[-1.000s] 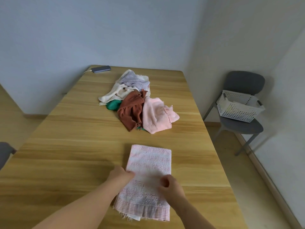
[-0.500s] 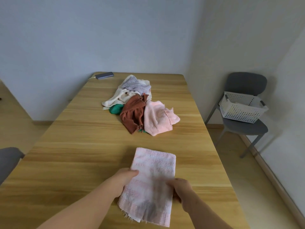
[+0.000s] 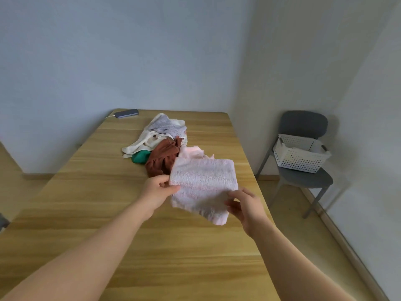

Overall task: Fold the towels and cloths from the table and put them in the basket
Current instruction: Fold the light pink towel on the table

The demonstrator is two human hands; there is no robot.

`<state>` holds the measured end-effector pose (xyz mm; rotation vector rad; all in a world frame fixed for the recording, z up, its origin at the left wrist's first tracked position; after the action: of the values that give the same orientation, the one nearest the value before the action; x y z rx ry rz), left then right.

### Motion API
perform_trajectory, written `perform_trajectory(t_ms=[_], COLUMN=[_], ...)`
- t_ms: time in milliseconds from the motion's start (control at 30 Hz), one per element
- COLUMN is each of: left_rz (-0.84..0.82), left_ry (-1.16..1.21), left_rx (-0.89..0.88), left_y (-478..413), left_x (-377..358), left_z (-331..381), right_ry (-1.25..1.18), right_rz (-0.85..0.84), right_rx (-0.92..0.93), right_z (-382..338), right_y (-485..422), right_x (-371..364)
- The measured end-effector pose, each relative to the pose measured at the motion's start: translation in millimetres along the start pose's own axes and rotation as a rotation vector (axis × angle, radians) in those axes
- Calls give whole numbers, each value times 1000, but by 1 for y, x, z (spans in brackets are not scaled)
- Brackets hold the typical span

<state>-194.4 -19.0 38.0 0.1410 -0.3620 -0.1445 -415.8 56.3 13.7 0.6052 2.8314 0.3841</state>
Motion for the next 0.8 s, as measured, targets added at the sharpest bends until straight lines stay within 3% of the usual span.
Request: perform_trajectory(t_ms=[100, 200, 367, 567, 667, 800], left_rz=[-116, -230, -310, -268, -167, -156], left_ry=[127, 192, -116, -175, -238, -144], left_rx=[163, 399, 588, 480, 312, 281], left_y=[5, 23, 61, 60, 52, 49], left_x=[-13, -34, -52, -62, -63, -68], left_z=[-20, -63, -130, -125, -113, -105], right_ry=[-32, 111, 439, 658, 645, 494], right_rz=[-17, -14, 21, 67, 75, 153], right_rx=[55, -22, -253, -252, -216, -138], right_z=[10, 46, 117, 124, 118, 111], right_y=[5, 16, 35, 37, 37, 36], right_x=[5, 15, 39, 46, 46, 51])
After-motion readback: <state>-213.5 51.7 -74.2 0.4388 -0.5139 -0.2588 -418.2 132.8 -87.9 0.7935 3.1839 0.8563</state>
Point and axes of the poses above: each hand's wrist, its own y-axis away from the middle knuckle, its own x-axis out of the back of the hand, z = x × y, the point moved 5 cm from there along -y, towards the middle knuckle, and after that the axes turned 4 degrees about x, right-handed, at the moved point
